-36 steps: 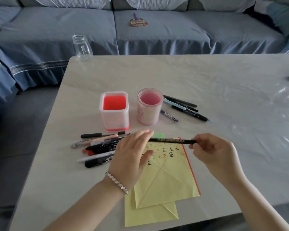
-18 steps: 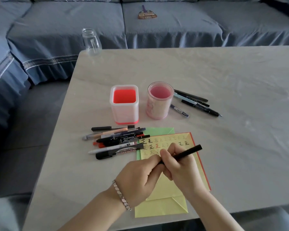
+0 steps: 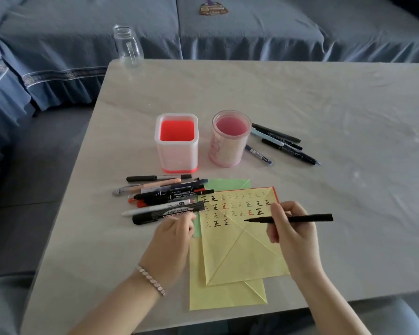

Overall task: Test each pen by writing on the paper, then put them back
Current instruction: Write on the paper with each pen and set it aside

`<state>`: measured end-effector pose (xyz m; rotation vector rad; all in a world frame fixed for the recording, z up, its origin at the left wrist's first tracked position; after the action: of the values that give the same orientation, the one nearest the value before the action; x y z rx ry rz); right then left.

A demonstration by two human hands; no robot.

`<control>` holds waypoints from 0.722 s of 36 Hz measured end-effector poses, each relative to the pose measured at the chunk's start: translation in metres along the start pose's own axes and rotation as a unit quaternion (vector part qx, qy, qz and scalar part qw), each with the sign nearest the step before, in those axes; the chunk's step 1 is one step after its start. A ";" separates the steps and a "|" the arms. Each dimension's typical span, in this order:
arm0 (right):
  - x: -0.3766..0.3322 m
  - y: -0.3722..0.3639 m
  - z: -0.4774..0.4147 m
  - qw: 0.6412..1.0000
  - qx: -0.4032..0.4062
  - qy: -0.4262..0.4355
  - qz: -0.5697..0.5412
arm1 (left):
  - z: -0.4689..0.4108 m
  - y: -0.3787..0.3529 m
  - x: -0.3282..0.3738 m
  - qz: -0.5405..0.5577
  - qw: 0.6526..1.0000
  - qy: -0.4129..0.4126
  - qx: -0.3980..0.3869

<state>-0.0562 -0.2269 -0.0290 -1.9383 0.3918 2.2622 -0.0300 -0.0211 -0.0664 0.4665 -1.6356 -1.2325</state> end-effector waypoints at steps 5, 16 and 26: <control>0.019 0.002 -0.001 1.000 -0.007 -0.023 -0.005 | 0.010 -0.006 -0.008 -0.099 0.993 -0.027 0.056; 0.026 -0.011 -0.016 1.000 -0.015 0.004 0.024 | 0.006 -0.014 0.033 -0.060 0.996 -0.060 0.041; 0.034 -0.025 -0.035 0.986 0.074 0.012 0.148 | -0.006 -0.051 0.039 -0.100 0.992 -0.021 -0.077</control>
<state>-0.0218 -0.2153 -0.0704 -1.9432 0.8780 2.3018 -0.0543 -0.0747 -0.0933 0.5193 -1.5428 -1.5139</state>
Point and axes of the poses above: each hand's wrist, its own z-axis away from the middle knuckle, its own y-axis out of the back of the hand, x = y × z, the point moved 6 cm from there along -z, towards the middle knuckle, and after that the axes turned 10 degrees about -x, right-handed, at the moved point
